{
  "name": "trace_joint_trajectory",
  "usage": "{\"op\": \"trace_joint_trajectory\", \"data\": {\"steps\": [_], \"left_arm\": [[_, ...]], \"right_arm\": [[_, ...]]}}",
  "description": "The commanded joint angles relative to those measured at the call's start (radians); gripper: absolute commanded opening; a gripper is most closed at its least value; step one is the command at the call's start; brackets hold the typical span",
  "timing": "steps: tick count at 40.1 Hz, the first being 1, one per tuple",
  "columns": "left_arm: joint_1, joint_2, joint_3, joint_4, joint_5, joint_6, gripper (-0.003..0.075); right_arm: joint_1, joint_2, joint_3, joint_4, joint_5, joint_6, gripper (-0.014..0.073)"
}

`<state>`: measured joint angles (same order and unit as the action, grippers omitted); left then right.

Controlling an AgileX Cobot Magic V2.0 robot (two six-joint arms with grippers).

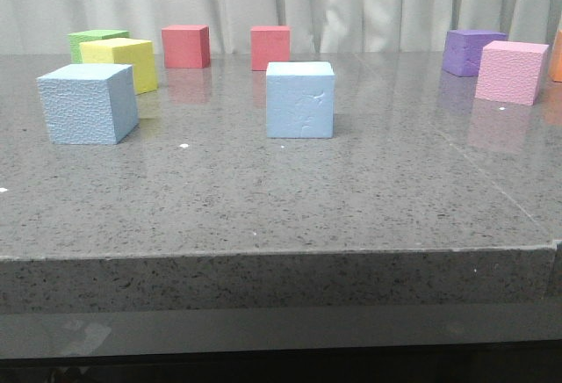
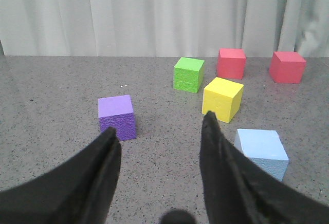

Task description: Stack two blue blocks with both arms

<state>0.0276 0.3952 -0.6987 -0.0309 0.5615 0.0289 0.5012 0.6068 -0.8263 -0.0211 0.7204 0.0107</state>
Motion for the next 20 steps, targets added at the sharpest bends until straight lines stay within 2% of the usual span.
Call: {"op": "trace_joint_trajectory", "data": {"steps": [1,7,14,20], "left_arm": [[0.003,0.014,-0.031,-0.012,-0.077,0.002,0.0372],[-0.008,0.038,-0.037,-0.066,-0.079,0.002,0.0554],[-0.095,0.141,-0.077,-0.094,-0.040,0.004,0.0569],[-0.170,0.303,-0.163,-0.087,0.024,0.027,0.0571]], "right_arm": [[-0.006,0.001,-0.024,-0.015,-0.068,-0.011,0.0593],[-0.006,0.001,-0.024,-0.015,-0.068,-0.011,0.0593],[-0.006,0.001,-0.024,-0.015,-0.068,-0.011,0.0593],[-0.006,0.001,-0.024,-0.015,-0.068,-0.011,0.0593]]}}
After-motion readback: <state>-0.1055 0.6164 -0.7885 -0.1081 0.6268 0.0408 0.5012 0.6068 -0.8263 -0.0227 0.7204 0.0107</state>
